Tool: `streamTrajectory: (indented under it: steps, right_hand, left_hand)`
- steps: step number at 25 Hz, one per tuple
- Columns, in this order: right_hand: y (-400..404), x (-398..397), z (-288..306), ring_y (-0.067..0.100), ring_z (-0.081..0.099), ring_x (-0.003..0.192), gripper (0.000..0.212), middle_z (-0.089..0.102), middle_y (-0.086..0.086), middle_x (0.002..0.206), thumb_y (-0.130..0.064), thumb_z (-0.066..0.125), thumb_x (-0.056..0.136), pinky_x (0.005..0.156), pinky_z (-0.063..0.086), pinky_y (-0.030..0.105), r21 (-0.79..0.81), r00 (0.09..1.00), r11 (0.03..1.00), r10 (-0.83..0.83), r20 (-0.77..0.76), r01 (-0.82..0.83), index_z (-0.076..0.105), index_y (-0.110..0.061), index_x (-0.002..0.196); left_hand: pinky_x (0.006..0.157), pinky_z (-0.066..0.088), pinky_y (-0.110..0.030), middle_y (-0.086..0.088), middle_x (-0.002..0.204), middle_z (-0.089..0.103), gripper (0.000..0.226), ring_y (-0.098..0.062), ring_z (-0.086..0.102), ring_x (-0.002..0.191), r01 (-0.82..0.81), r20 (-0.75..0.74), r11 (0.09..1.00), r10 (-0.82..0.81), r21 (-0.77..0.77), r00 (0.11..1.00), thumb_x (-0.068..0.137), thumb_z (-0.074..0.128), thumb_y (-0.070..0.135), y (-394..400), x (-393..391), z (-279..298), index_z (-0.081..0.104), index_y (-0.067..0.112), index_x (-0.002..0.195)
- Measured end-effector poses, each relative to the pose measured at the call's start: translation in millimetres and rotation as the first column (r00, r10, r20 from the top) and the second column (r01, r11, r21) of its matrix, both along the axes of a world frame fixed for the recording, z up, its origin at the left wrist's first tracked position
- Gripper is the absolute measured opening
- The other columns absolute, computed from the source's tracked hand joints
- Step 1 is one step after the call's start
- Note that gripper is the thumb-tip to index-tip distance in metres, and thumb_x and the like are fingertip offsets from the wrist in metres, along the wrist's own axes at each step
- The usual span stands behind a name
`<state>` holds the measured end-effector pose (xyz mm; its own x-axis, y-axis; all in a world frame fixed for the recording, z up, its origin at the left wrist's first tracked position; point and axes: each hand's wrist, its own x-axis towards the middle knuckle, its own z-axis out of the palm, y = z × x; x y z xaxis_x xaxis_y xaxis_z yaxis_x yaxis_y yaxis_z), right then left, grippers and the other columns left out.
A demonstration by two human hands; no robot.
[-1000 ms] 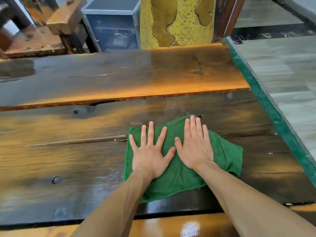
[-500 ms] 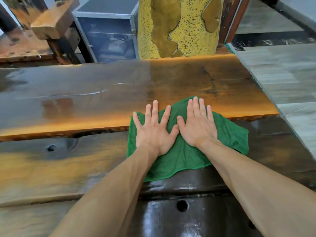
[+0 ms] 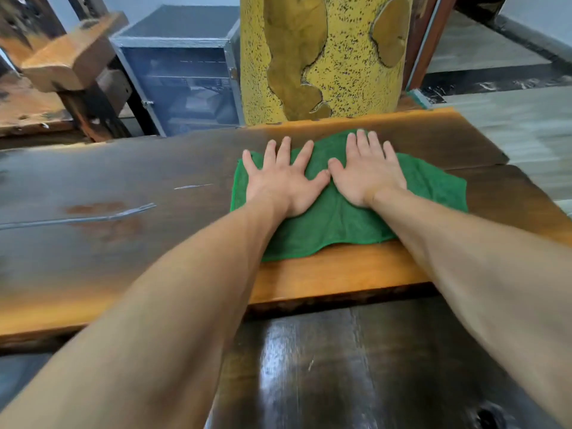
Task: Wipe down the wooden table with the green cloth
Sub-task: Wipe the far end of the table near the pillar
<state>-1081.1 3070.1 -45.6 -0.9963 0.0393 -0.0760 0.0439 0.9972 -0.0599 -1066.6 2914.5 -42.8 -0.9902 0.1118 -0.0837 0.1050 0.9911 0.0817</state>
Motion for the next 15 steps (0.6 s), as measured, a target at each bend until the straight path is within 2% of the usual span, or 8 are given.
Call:
streamTrajectory:
  steps: [9, 12, 13, 14, 15]
  right_hand:
    - [25.2, -111.9, -2.8, 0.019, -0.003, 0.154, 0.079, 0.0, 0.002, 0.168, -0.064, 0.014, 0.099, 0.124, -0.002, 0.041, 0.017, 0.996, 0.996, 0.086, -0.01, -0.085, 0.005, -0.017, 0.161]
    - [28.3, -117.3, -4.8, 0.02, -0.002, 0.154, 0.079, 0.004, 0.001, 0.168, -0.065, 0.013, 0.099, 0.124, -0.001, 0.042, 0.023, 0.995, 0.996, 0.09, -0.033, -0.09, 0.009, -0.018, 0.161]
    - [28.4, -114.5, -4.5, 0.021, -0.003, 0.154, 0.078, 0.003, 0.002, 0.168, -0.065, 0.012, 0.099, 0.124, -0.001, 0.043, 0.024, 0.995, 0.995, 0.094, -0.03, -0.093, 0.008, -0.018, 0.161]
    - [28.8, -110.8, -4.4, 0.021, -0.003, 0.154, 0.077, 0.002, 0.002, 0.168, -0.064, 0.011, 0.099, 0.124, -0.001, 0.043, 0.027, 0.995, 0.995, 0.097, -0.03, -0.097, 0.007, -0.018, 0.161]
    - [29.0, -106.9, -4.5, 0.021, -0.004, 0.154, 0.077, 0.001, 0.002, 0.168, -0.064, 0.011, 0.1, 0.124, -0.001, 0.043, 0.027, 0.995, 0.995, 0.1, -0.027, -0.099, 0.007, -0.018, 0.161]
  left_hand:
    - [0.119, -0.007, -0.067, 0.002, 0.171, 0.009, 0.074, -0.023, 0.003, 0.157, 0.019, -0.029, 1.0, -0.018, 0.025, 0.999, 0.092, 0.018, 0.08, 4.0, -117.2, -3.4, 0.011, 0.047, 0.158]
    - [0.117, -0.008, -0.068, -0.003, 0.169, 0.014, 0.065, -0.03, 0.003, 0.156, -0.006, -0.145, 1.0, 0.006, -0.004, 0.989, 0.096, 0.022, 0.071, 4.6, -118.9, -5.7, 0.027, 0.045, 0.156]
    - [0.119, 0.002, -0.066, -0.007, 0.165, 0.024, 0.059, -0.033, 0.013, 0.153, 0.002, -0.232, 1.0, -0.005, -0.012, 0.973, 0.099, 0.028, 0.065, 3.9, -113.8, -5.9, 0.04, 0.041, 0.151]
    - [0.119, 0.019, -0.061, -0.01, 0.156, 0.038, 0.053, -0.035, 0.028, 0.146, 0.026, -0.324, 1.0, -0.03, -0.017, 0.946, 0.1, 0.034, 0.057, 2.5, -107.8, -5.5, 0.054, 0.034, 0.144]
    - [0.111, 0.035, -0.055, -0.011, 0.144, 0.049, 0.048, -0.036, 0.041, 0.135, 0.061, -0.379, 0.998, -0.06, -0.008, 0.923, 0.101, 0.038, 0.05, 1.7, -102.2, -4.8, 0.063, 0.027, 0.134]
